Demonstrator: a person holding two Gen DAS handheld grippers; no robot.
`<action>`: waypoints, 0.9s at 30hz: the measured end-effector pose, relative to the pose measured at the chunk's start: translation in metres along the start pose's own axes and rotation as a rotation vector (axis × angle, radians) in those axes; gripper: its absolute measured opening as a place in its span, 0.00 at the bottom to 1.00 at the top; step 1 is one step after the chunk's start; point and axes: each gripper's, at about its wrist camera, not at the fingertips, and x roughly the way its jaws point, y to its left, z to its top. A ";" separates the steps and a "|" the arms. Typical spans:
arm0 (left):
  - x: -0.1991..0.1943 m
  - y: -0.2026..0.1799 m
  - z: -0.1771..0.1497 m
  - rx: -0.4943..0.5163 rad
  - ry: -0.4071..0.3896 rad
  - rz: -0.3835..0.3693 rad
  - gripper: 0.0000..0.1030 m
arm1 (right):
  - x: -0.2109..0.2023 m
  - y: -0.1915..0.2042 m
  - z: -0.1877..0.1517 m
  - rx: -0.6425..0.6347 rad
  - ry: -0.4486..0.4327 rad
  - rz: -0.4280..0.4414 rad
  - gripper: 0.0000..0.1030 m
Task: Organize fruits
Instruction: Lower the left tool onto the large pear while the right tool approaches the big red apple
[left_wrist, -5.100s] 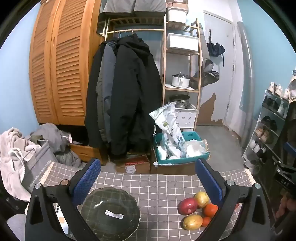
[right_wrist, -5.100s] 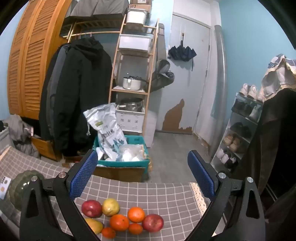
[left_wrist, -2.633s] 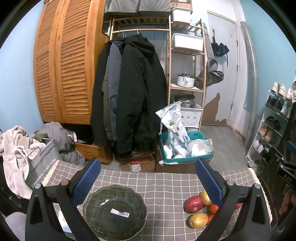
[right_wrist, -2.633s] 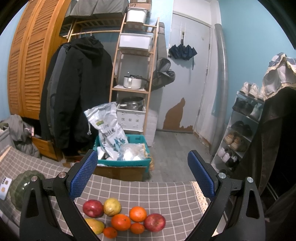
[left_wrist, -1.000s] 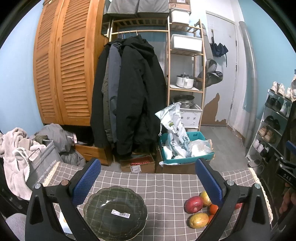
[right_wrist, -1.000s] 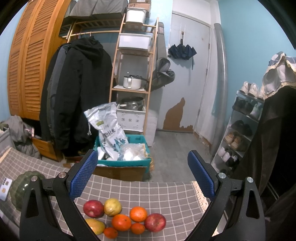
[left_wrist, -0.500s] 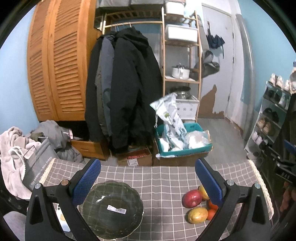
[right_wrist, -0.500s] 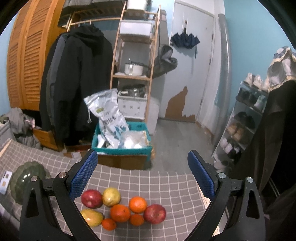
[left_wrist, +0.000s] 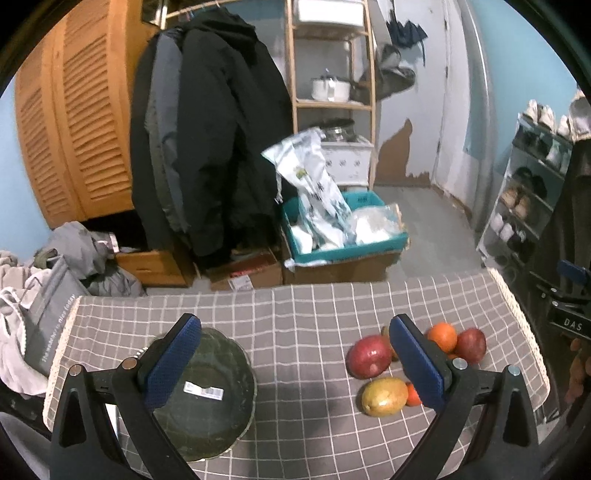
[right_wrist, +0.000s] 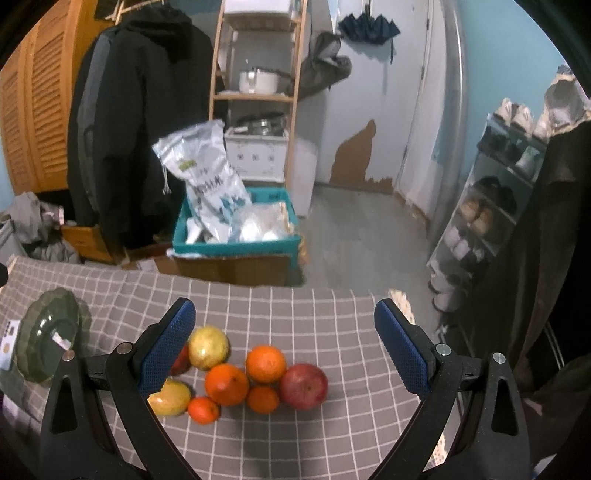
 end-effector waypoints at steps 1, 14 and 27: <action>0.006 -0.003 -0.001 0.004 0.021 -0.006 1.00 | 0.004 -0.001 -0.003 0.001 0.017 0.000 0.93; 0.064 -0.036 -0.032 0.050 0.193 -0.049 1.00 | 0.061 -0.017 -0.044 0.004 0.235 -0.008 0.93; 0.126 -0.065 -0.074 0.085 0.388 -0.089 1.00 | 0.103 -0.027 -0.082 0.018 0.394 -0.010 0.92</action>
